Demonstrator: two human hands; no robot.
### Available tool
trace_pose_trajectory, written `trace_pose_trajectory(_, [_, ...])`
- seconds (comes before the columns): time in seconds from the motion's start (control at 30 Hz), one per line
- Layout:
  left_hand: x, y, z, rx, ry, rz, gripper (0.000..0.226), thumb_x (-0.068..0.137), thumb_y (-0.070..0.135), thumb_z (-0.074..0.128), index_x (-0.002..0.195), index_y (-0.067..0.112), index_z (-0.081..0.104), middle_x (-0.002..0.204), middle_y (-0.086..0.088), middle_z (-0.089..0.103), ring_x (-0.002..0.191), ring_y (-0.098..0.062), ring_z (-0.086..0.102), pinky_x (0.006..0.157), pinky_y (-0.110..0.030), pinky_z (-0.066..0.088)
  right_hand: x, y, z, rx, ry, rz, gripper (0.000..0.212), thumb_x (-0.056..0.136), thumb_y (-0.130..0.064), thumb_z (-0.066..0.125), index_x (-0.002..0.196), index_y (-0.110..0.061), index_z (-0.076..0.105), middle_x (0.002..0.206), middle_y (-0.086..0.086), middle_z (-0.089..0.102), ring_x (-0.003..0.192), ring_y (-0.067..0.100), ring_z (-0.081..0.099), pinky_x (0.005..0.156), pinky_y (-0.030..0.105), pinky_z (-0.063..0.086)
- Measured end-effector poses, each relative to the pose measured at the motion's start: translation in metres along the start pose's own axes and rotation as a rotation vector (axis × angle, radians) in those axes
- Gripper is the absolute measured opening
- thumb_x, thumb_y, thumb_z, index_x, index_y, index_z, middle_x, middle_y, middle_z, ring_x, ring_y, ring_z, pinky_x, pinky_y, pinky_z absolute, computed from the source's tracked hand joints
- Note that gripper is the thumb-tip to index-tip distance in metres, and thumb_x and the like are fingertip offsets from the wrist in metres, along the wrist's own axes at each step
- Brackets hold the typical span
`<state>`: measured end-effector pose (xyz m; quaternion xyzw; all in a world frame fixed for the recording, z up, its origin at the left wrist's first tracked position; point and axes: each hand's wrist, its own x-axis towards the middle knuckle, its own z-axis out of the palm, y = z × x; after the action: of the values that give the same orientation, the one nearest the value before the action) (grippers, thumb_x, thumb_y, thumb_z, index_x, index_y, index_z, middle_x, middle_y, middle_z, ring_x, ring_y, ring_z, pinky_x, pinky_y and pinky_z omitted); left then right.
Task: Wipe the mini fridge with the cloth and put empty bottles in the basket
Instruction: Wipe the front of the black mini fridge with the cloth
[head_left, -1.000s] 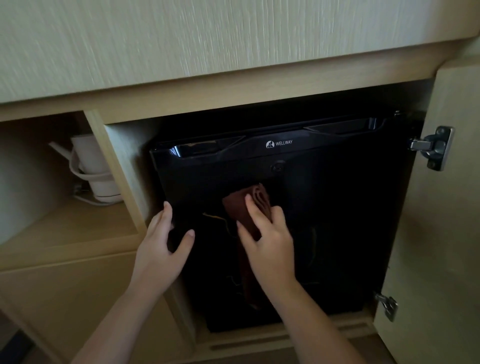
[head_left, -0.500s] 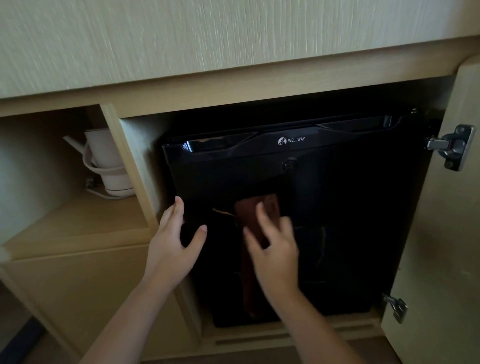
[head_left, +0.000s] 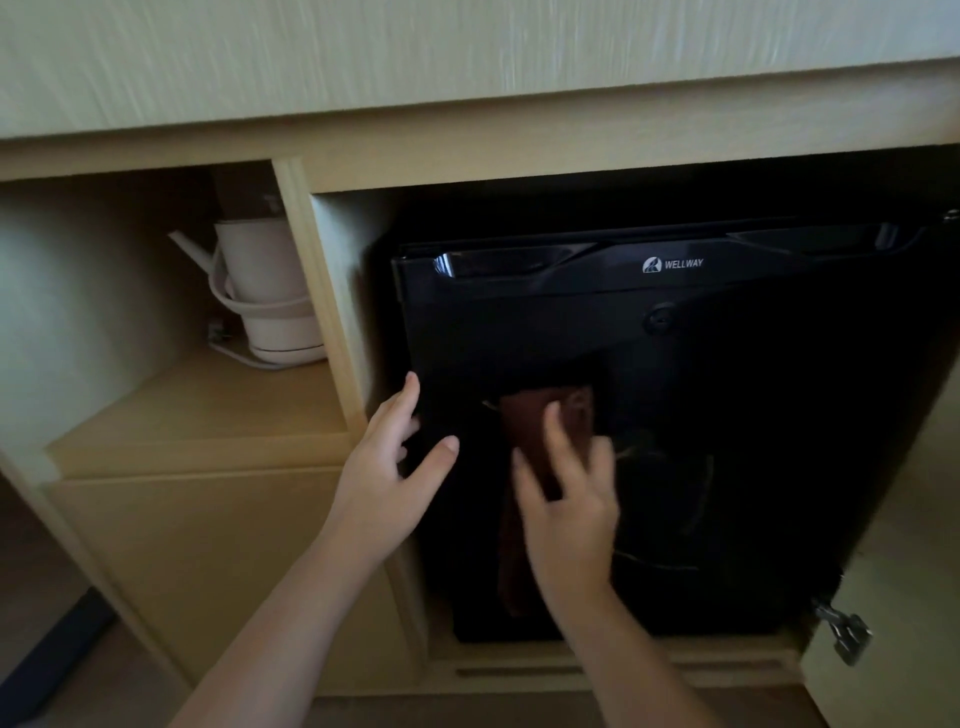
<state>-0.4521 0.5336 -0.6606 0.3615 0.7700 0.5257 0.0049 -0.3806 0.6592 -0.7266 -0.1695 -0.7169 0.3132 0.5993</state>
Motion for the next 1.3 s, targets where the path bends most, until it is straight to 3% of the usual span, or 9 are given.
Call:
trace_pose_trajectory(0.13, [-0.002,-0.007,-0.009,-0.078,-0.047,-0.004,0.072,0.082,0.04,0.053,0.141,0.041,0.012,0.135,0.034,0.03,0.121,0.009,0.039,0.106,-0.028,0.033,-0.007,-0.005,0.006,-0.003,-0.088,-0.051,0.054,0.081,-0.026,0.062,0.132,-0.024,0.044,0.1,0.002,0.051,0.087,0.013,0.057,0.077,0.021,0.048])
trace_pose_trajectory(0.27, [0.0,-0.012,-0.014,-0.135,-0.049,-0.008,0.071,0.084,0.036,0.053,0.143,0.037,0.014,0.126,0.038,0.036,0.118,0.008,0.045,0.106,-0.03,0.035,0.044,-0.024,-0.006,-0.07,0.063,-0.109,0.048,0.081,-0.024,0.066,0.127,-0.021,0.053,0.1,0.0,0.046,0.09,0.002,0.046,0.084,0.0,0.032])
trace_pose_trajectory(0.4, [0.001,-0.013,-0.013,-0.164,-0.043,-0.009,0.067,0.088,0.027,0.054,0.142,0.037,0.017,0.125,0.036,0.038,0.118,0.007,0.046,0.104,-0.027,0.035,0.051,-0.032,0.003,-0.099,0.074,-0.127,0.048,0.083,-0.022,0.064,0.129,-0.02,0.051,0.102,0.004,0.048,0.091,0.008,0.049,0.083,0.011,0.039])
trace_pose_trajectory(0.53, [0.001,-0.015,-0.015,-0.211,-0.064,-0.003,0.066,0.086,0.031,0.053,0.142,0.037,0.018,0.128,0.032,0.04,0.119,0.006,0.045,0.103,-0.024,0.036,-0.011,0.005,0.008,-0.282,-0.174,-0.279,0.058,0.075,-0.017,0.072,0.127,-0.022,0.049,0.095,0.011,0.055,0.079,0.023,0.058,0.067,0.03,0.054])
trace_pose_trajectory(0.6, [0.0,-0.015,-0.015,-0.253,-0.063,-0.007,0.065,0.086,0.031,0.052,0.142,0.036,0.019,0.128,0.029,0.042,0.12,0.005,0.045,0.101,-0.02,0.037,-0.021,0.014,0.003,-0.328,-0.274,-0.305,0.066,0.07,-0.014,0.079,0.127,-0.023,0.048,0.094,0.01,0.057,0.077,0.022,0.059,0.062,0.03,0.055])
trace_pose_trajectory(0.8, [-0.002,-0.016,-0.023,-0.362,-0.032,-0.022,0.067,0.073,0.041,0.051,0.135,0.038,0.027,0.131,0.016,0.048,0.119,0.002,0.048,0.092,-0.009,0.04,0.052,-0.056,0.026,-0.119,0.05,-0.174,0.045,0.08,-0.023,0.065,0.124,-0.018,0.057,0.095,0.008,0.051,0.081,0.018,0.057,0.072,0.025,0.048])
trace_pose_trajectory(0.97, [-0.002,-0.008,-0.032,-0.385,-0.007,0.019,0.07,0.073,0.042,0.049,0.139,0.027,0.031,0.13,0.017,0.05,0.118,0.006,0.048,0.09,-0.003,0.037,0.013,-0.024,0.024,-0.175,0.007,-0.173,0.05,0.078,-0.014,0.071,0.125,-0.019,0.055,0.098,0.009,0.053,0.085,0.021,0.059,0.077,0.024,0.05])
trace_pose_trajectory(1.1, [-0.006,-0.005,-0.039,-0.372,-0.003,0.055,0.064,0.076,0.04,0.048,0.137,0.024,0.036,0.129,0.016,0.052,0.116,0.007,0.048,0.091,-0.004,0.037,-0.031,-0.001,0.012,-0.224,-0.114,-0.11,0.056,0.075,-0.017,0.072,0.127,-0.023,0.051,0.098,0.006,0.054,0.082,0.017,0.059,0.07,0.032,0.055])
trace_pose_trajectory(1.3, [-0.007,-0.005,-0.05,-0.398,0.042,0.085,0.052,0.081,0.034,0.051,0.131,0.021,0.044,0.124,0.011,0.057,0.114,0.0,0.053,0.09,-0.007,0.039,0.047,-0.07,0.044,-0.113,0.054,-0.167,0.043,0.08,-0.022,0.067,0.122,-0.016,0.058,0.096,0.01,0.053,0.083,0.02,0.059,0.071,0.026,0.051])
